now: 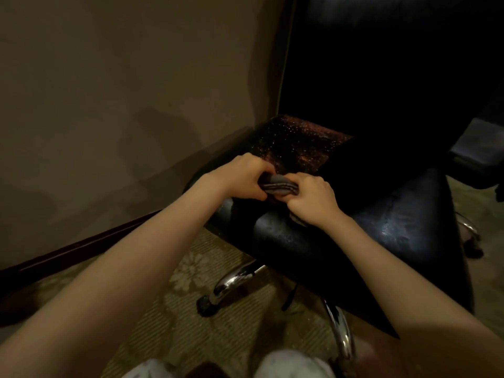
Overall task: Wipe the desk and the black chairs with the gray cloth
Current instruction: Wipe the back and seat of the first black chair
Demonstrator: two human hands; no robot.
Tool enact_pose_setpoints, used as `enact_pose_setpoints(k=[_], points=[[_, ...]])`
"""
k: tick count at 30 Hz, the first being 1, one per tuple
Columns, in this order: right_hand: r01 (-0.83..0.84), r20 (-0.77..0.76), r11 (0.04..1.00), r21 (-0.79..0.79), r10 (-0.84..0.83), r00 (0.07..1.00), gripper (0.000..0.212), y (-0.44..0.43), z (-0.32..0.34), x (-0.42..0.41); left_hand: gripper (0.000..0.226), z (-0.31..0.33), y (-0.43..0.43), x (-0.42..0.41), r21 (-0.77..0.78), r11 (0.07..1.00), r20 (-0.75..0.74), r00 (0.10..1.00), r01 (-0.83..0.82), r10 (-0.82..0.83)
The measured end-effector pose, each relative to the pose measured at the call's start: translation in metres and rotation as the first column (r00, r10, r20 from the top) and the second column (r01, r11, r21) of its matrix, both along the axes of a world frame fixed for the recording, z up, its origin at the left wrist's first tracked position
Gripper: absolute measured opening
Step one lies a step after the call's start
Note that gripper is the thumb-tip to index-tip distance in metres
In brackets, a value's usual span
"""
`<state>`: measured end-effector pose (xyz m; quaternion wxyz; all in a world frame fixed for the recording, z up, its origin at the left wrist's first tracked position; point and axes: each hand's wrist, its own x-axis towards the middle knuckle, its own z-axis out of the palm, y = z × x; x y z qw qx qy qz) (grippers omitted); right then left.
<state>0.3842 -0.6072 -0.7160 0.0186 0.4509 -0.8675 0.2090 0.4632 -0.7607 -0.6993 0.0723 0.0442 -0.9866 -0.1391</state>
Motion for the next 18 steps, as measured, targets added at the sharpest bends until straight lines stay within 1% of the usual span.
enact_pose_setpoints(k=[5, 9, 13, 16, 18], points=[[-0.027, 0.083, 1.0, -0.011, 0.028, 0.996, 0.024, -0.008, 0.0, -0.007, 0.033, 0.0, 0.001, -0.002, 0.01, 0.996, 0.046, 0.995, -0.085, 0.084], [-0.062, 0.084, 0.998, 0.007, 0.061, 0.995, 0.025, -0.011, 0.002, -0.009, 0.037, 0.002, 0.005, -0.002, 0.001, 0.984, 0.082, 0.98, -0.181, 0.18], [-0.099, 0.043, 0.995, 0.003, 0.098, 0.994, 0.031, -0.009, 0.004, -0.006, 0.036, 0.0, 0.015, -0.001, -0.029, 0.954, 0.036, 0.954, -0.297, 0.298], [-0.121, 0.074, 0.993, 0.018, 0.119, 0.99, 0.034, -0.004, 0.007, -0.005, 0.046, 0.0, 0.024, 0.0, 0.006, 0.934, 0.058, 0.933, -0.356, 0.355], [-0.128, 0.101, 0.991, 0.027, 0.124, 0.987, 0.033, 0.0, 0.009, -0.007, 0.041, 0.004, 0.029, -0.001, 0.022, 0.929, 0.097, 0.925, -0.37, 0.367]])
